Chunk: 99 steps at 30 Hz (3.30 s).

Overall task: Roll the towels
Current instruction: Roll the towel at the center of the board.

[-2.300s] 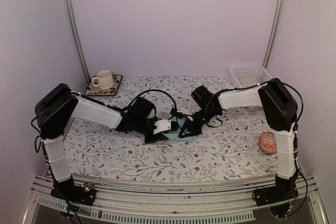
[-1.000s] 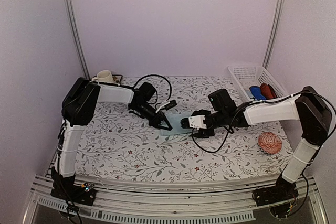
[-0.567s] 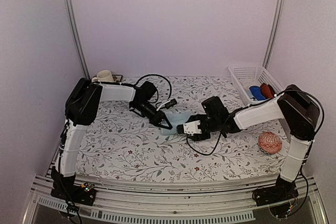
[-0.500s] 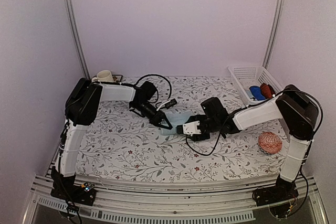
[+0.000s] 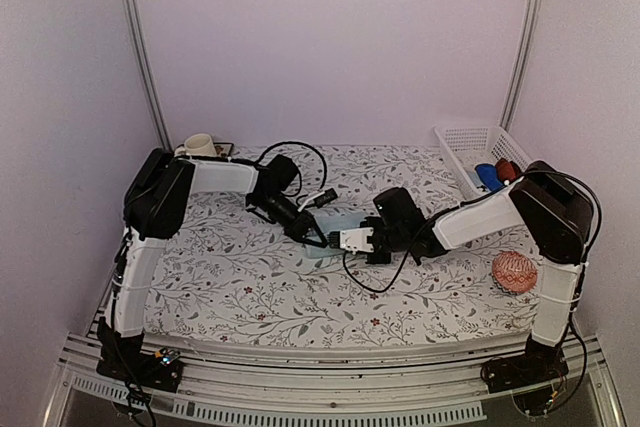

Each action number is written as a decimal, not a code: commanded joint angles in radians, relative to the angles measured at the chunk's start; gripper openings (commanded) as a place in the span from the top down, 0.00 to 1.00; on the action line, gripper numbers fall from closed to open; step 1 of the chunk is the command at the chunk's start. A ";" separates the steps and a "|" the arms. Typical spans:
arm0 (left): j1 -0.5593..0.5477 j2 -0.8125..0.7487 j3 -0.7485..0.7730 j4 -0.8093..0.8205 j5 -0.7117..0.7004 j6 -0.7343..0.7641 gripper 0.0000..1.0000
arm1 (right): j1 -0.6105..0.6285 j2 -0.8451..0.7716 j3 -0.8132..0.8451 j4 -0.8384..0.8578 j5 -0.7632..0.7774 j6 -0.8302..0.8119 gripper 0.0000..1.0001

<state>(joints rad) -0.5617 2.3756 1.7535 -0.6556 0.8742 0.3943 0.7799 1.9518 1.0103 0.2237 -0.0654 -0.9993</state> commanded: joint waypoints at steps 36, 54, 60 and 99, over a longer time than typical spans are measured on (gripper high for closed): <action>-0.163 -0.549 -0.667 0.602 -0.378 0.265 0.15 | -0.116 0.213 0.408 -0.710 -0.477 0.482 0.95; -0.179 -0.419 -0.636 0.624 -0.484 0.277 0.34 | -0.140 0.233 0.425 -0.722 -0.534 0.474 0.94; -0.183 -0.320 -0.559 0.583 -0.527 0.266 0.45 | -0.142 0.230 0.424 -0.728 -0.541 0.470 0.94; -0.052 -0.018 -0.088 0.028 -0.095 0.130 0.99 | 0.009 -0.238 -0.081 -0.180 -0.150 -0.029 0.35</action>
<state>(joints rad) -0.6247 2.2883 1.6398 -0.5594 0.8059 0.5556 0.7616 1.6806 0.9333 -0.0494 -0.2703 -0.9546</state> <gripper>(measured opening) 0.087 0.650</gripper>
